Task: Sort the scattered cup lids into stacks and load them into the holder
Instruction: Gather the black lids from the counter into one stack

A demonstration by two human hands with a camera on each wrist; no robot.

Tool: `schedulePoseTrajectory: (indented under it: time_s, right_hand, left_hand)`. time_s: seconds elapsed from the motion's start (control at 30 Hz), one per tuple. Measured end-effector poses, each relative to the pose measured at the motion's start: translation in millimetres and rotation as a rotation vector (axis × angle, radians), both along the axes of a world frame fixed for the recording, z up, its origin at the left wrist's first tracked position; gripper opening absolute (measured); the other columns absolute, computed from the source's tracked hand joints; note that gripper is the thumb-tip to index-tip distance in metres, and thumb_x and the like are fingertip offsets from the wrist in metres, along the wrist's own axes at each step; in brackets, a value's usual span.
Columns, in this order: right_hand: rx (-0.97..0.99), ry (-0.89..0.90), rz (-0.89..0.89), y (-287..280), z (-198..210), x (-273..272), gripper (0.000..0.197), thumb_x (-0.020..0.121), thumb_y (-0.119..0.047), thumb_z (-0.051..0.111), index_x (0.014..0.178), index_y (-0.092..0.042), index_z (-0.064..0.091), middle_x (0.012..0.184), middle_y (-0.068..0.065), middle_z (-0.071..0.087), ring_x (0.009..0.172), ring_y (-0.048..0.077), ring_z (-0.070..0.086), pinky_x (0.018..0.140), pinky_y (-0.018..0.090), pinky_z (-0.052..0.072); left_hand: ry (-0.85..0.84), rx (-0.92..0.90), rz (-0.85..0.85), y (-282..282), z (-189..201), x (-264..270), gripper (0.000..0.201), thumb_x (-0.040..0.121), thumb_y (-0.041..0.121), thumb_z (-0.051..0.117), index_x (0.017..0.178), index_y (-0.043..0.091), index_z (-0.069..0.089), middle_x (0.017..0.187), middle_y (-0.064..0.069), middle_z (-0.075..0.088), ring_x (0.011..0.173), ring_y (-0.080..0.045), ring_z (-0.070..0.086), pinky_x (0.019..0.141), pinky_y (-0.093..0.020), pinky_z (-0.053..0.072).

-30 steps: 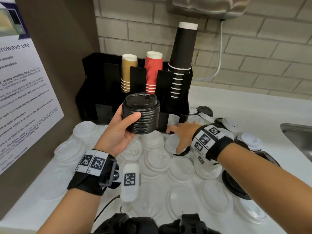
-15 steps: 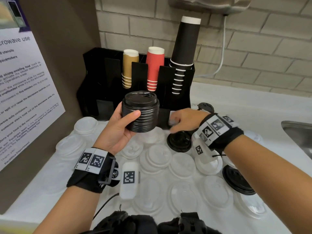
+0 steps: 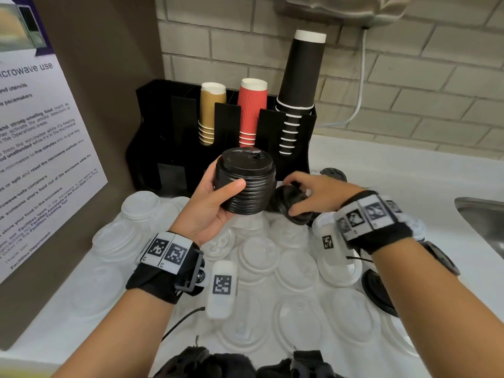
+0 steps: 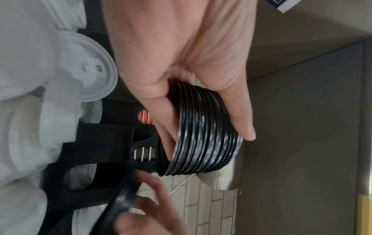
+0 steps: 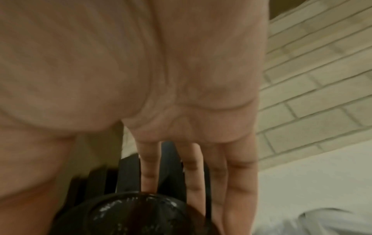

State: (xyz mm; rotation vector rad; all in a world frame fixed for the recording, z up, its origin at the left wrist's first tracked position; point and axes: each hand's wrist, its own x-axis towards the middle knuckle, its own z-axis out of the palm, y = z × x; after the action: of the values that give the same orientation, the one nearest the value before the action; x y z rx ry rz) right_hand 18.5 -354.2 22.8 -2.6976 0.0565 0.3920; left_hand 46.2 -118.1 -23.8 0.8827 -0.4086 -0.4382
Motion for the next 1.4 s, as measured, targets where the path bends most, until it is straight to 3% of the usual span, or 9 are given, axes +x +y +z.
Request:
schedulePoseTrajectory:
  time_s: [0.13, 0.3, 0.47, 0.57, 0.63, 0.9, 1.17, 1.3, 1.4]
  right_hand:
    - [0.470, -0.332, -0.162, -6, 20, -33, 0.051, 0.074, -0.034, 0.077, 0.114, -0.038, 0.046, 0.110, 0.003, 0.061, 0.081, 0.015, 0.065, 0.070, 0.026, 0.050]
    - [0.814, -0.655, -0.140, 23, 12, -74, 0.043, 0.069, -0.043, 0.072, 0.109, -0.033, 0.060, 0.110, -0.001, 0.062, 0.089, 0.013, 0.058, 0.078, 0.029, 0.051]
    - [0.785, -0.752, -0.221, 43, -4, -80, 0.035, 0.071, -0.036, 0.074, 0.104, -0.032, 0.063, 0.106, -0.015, 0.062, 0.094, 0.000, 0.055, 0.071, 0.014, 0.047]
    - [0.719, -0.742, -0.250, 51, -7, -77, 0.033, 0.074, -0.029, 0.075, 0.105, -0.027, 0.064, 0.104, -0.018, 0.062, 0.097, 0.004, 0.055, 0.073, 0.021, 0.051]
    - [0.689, -0.734, -0.251, 55, -6, -76, 0.032, 0.075, -0.025, 0.076, 0.105, -0.023, 0.065, 0.102, -0.016, 0.063, 0.096, 0.005, 0.055, 0.076, 0.027, 0.052]
    - [0.661, -0.672, -0.197, 69, -1, -74, 0.036, 0.072, -0.019, 0.068, 0.108, -0.019, 0.067, 0.106, -0.002, 0.065, 0.095, 0.001, 0.058, 0.078, 0.015, 0.047]
    - [0.631, -0.677, -0.227, 86, -2, -78, 0.036, 0.071, -0.023, 0.072, 0.107, -0.021, 0.067, 0.104, -0.005, 0.062, 0.093, 0.001, 0.057, 0.077, 0.019, 0.047]
    - [0.595, -0.679, -0.215, 95, -8, -86, 0.040, 0.072, -0.026, 0.078, 0.110, -0.026, 0.065, 0.112, -0.001, 0.059, 0.101, 0.012, 0.057, 0.085, 0.034, 0.051]
    - [0.611, -0.688, -0.333, 93, -13, -91, 0.045, 0.072, -0.041, 0.074, 0.114, -0.038, 0.060, 0.119, -0.007, 0.055, 0.104, 0.007, 0.054, 0.081, 0.020, 0.049]
  left_hand:
    - [-0.015, 0.036, -0.012, -5, 5, -5, 0.057, 0.077, 0.006, 0.065, 0.130, 0.022, 0.051, 0.111, 0.003, 0.071, 0.106, -0.015, 0.068, 0.077, -0.027, 0.057]
    - [-0.056, 0.138, -0.033, -12, -3, -20, 0.074, 0.070, 0.006, 0.073, 0.137, 0.025, 0.048, 0.120, 0.001, 0.068, 0.114, -0.017, 0.064, 0.080, -0.028, 0.056]
    - [-0.137, 0.203, -0.093, -18, -4, -29, 0.071, 0.058, 0.022, 0.085, 0.119, 0.045, 0.059, 0.124, 0.003, 0.065, 0.116, -0.017, 0.063, 0.080, -0.028, 0.055]
    - [-0.141, 0.221, -0.110, -17, -4, -30, 0.075, 0.056, 0.023, 0.085, 0.124, 0.041, 0.057, 0.126, 0.001, 0.064, 0.116, -0.018, 0.063, 0.080, -0.030, 0.055]
    - [-0.146, 0.239, -0.126, -15, -3, -28, 0.077, 0.057, 0.023, 0.085, 0.127, 0.038, 0.056, 0.127, -0.001, 0.063, 0.116, -0.019, 0.062, 0.081, -0.031, 0.055]
    - [-0.186, 0.283, -0.165, -2, -1, -23, 0.075, 0.055, 0.021, 0.088, 0.121, 0.044, 0.058, 0.124, 0.004, 0.064, 0.114, -0.015, 0.063, 0.079, -0.028, 0.055]
    - [-0.167, 0.244, -0.188, 8, -5, -22, 0.070, 0.063, 0.011, 0.083, 0.121, 0.041, 0.059, 0.123, 0.004, 0.065, 0.115, -0.016, 0.063, 0.080, -0.026, 0.055]
    - [-0.134, 0.218, -0.207, 13, -15, -24, 0.075, 0.065, 0.010, 0.081, 0.129, 0.039, 0.054, 0.129, 0.002, 0.062, 0.116, -0.017, 0.062, 0.080, -0.028, 0.055]
    - [-0.106, 0.199, -0.198, 16, -20, -24, 0.074, 0.065, 0.010, 0.080, 0.129, 0.036, 0.053, 0.125, 0.002, 0.065, 0.116, -0.017, 0.063, 0.080, -0.028, 0.055]
